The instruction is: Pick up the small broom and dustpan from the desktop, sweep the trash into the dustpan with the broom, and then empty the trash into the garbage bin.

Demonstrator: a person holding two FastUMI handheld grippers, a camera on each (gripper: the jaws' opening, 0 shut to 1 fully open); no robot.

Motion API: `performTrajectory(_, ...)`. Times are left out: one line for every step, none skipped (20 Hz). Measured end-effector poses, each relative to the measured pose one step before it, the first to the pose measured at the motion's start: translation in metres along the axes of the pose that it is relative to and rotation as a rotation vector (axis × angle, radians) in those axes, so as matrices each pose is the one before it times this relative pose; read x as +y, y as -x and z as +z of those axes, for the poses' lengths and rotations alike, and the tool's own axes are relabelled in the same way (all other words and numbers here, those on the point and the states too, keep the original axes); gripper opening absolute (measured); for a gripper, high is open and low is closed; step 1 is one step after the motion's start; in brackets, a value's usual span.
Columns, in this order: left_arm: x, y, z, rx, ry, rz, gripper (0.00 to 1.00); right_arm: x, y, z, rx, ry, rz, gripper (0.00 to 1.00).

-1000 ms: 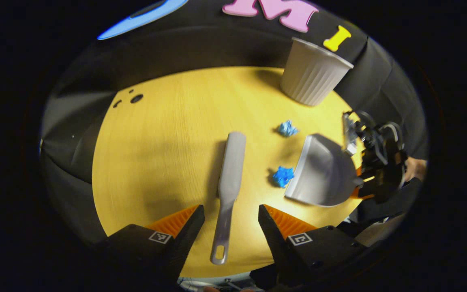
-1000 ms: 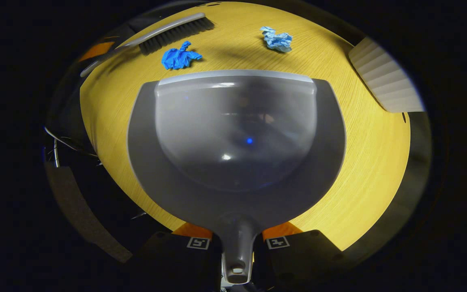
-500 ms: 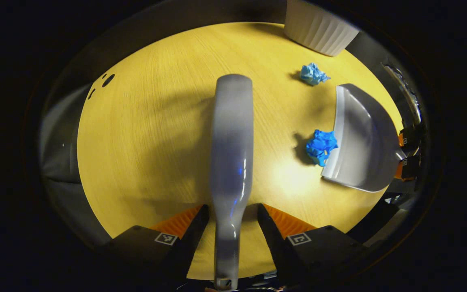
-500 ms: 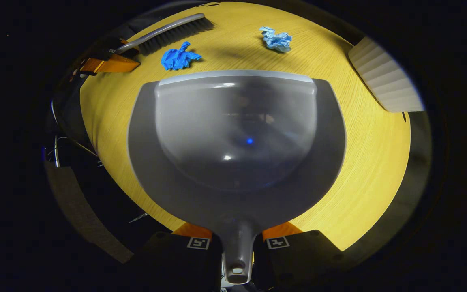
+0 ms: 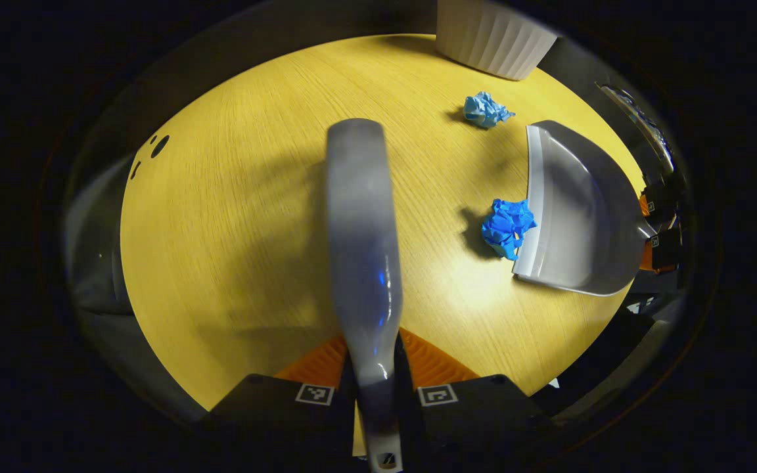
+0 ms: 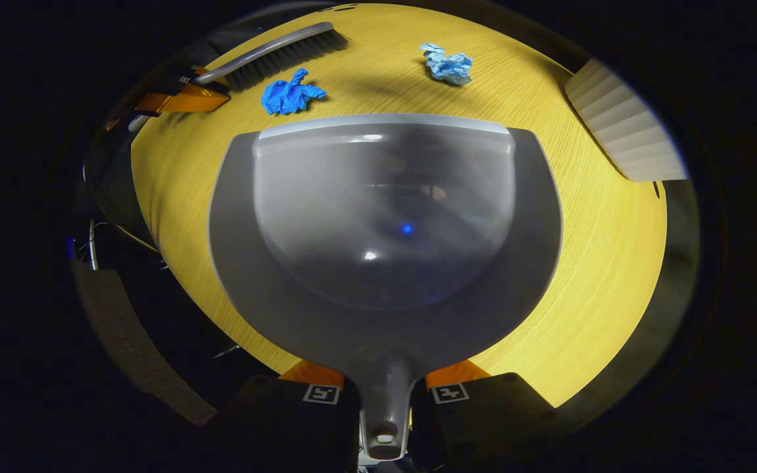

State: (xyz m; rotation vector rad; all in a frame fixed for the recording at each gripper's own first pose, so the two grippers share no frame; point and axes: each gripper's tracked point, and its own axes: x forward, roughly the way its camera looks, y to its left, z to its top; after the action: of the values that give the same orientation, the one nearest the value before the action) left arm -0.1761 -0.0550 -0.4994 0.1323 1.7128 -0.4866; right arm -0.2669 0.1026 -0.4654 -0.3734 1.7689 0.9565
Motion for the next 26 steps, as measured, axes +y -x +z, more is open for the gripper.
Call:
performTrajectory(0.00081, 0.00067, -0.00062, -0.00695, -0.00465, -0.00200, 0.31, 0.00055, -0.00027, -0.00082, 0.00031, -0.00124, 0.00057, 0.35)
performTrajectory(-0.00033, -0.00003, 0.00059, -0.00174, 0.00037, -0.00110, 0.30, -0.00012, -0.00010, 0.00071, -0.00089, -0.00157, -0.00164, 0.36)
performTrajectory(0.00009, -0.00024, -0.00008, 0.00226, -0.00101, -0.00220, 0.29, 0.00027, -0.00030, -0.00079, 0.00290, -0.00389, -0.00390, 0.36)
performTrajectory(-0.00012, -0.00043, 0.00147, 0.00367, -0.00433, -0.00233, 0.28, -0.00014, -0.00016, 0.00024, 0.00191, -0.00353, -0.00459, 0.35)
performTrajectory(-0.00015, 0.00145, 0.00286, -0.00012, -0.00857, -0.00147, 0.27, 0.00032, 0.00023, -0.00073, 0.00160, -0.00061, -0.00330, 0.35)
performTrajectory(0.00121, 0.00055, 0.00681, -0.00831, -0.01573, 0.00764, 0.25, -0.00018, -0.00006, 0.00048, -0.00073, -0.00124, -0.00445, 0.36)
performTrajectory(0.00147, 0.00075, 0.00933, -0.01687, -0.01237, 0.01111, 0.25, 0.00015, -0.00003, -0.00015, -0.00109, 0.00088, -0.00289, 0.36)
performTrajectory(0.00161, 0.00066, 0.01235, -0.01748, -0.01050, 0.01007, 0.24, -0.00028, 0.00026, 0.00013, 0.00078, 0.00361, -0.00076, 0.36)
performTrajectory(-0.00092, -0.00082, 0.00952, 0.00173, -0.00350, -0.00334, 0.25, 0.00070, -0.00078, -0.00027, 0.00168, 0.00579, 0.00295, 0.36)
performTrajectory(-0.00309, -0.00242, 0.00748, 0.00998, -0.00372, -0.01061, 0.25, -0.00057, 0.00052, -0.00070, 0.01078, 0.01772, 0.00919, 0.36)
performTrajectory(-0.00289, -0.00349, 0.00675, 0.01137, -0.01348, -0.00918, 0.24, 0.00046, -0.00031, -0.00054, 0.01158, 0.02087, 0.00795, 0.35)
performTrajectory(-0.00347, -0.00245, 0.00615, 0.00518, -0.01542, -0.00802, 0.25, -0.00074, -0.00001, -0.00004, 0.01167, 0.01501, 0.00448, 0.35)
performTrajectory(-0.00683, -0.00306, 0.00597, 0.00387, -0.00986, -0.01425, 0.25, -0.00030, 0.00029, 0.00048, 0.00661, 0.00391, 0.00227, 0.36)
performTrajectory(-0.00801, -0.00195, 0.00746, -0.00055, -0.00777, -0.01752, 0.28, -0.00045, 0.00065, 0.00024, 0.00526, 0.00062, 0.00430, 0.36)
performTrajectory(-0.00656, -0.00280, 0.00705, -0.00148, -0.00935, -0.01088, 0.25, -0.00012, 0.00004, 0.00043, -0.00074, -0.00470, 0.00499, 0.35)
performTrajectory(-0.00474, -0.00067, 0.00748, -0.00093, -0.01355, 0.00584, 0.24, -0.00021, 0.00035, 0.00023, -0.00165, -0.00837, 0.00409, 0.35)
performTrajectory(-0.00562, -0.00271, 0.00733, -0.00316, -0.01493, -0.00276, 0.25, -0.00103, -0.00006, 0.00134, -0.00971, -0.01144, 0.00107, 0.35)
performTrajectory(-0.00807, -0.00189, 0.00662, -0.00484, -0.01888, -0.00955, 0.24, -0.00019, -0.00047, 0.00215, -0.00567, -0.01538, 0.00198, 0.35)
performTrajectory(-0.00710, -0.00145, 0.00281, -0.00141, -0.01666, -0.01127, 0.25, 0.00185, 0.00134, 0.00201, -0.00432, -0.00816, 0.00219, 0.35)
performTrajectory(-0.00730, -0.00083, 0.00342, -0.00103, -0.01356, -0.00970, 0.25, 0.00001, 0.00273, 0.00401, -0.00019, 0.00223, 0.00245, 0.35)
performTrajectory(-0.00631, 0.00050, 0.00116, -0.00375, -0.00623, -0.01238, 0.24, 0.00045, 0.00281, 0.00698, -0.00087, 0.00562, 0.00248, 0.35)
performTrajectory(-0.00874, 0.00065, 0.00213, -0.00147, 0.00231, -0.02226, 0.25, 0.00049, 0.00381, 0.00484, -0.00242, 0.00536, 0.00193, 0.35)
performTrajectory(-0.01004, -0.00048, 0.00233, -0.00395, 0.00231, -0.02704, 0.24, 0.00147, 0.00152, 0.00423, -0.00077, 0.00221, 0.00140, 0.35)
performTrajectory(-0.01162, 0.00042, -0.00049, -0.00164, -0.00174, -0.03181, 0.25, 0.00309, 0.00030, -0.00023, -0.00162, 0.00152, 0.00020, 0.35)
performTrajectory(-0.01222, -0.00091, -0.00084, -0.00006, -0.00764, -0.02514, 0.24, 0.00263, 0.00055, 0.00273, -0.00030, 0.00124, -0.00047, 0.35)
performTrajectory(-0.00532, 0.00054, -0.00045, -0.00190, -0.02219, 0.00408, 0.24, 0.00342, 0.00051, 0.00229, -0.00042, 0.00277, 0.00087, 0.35)
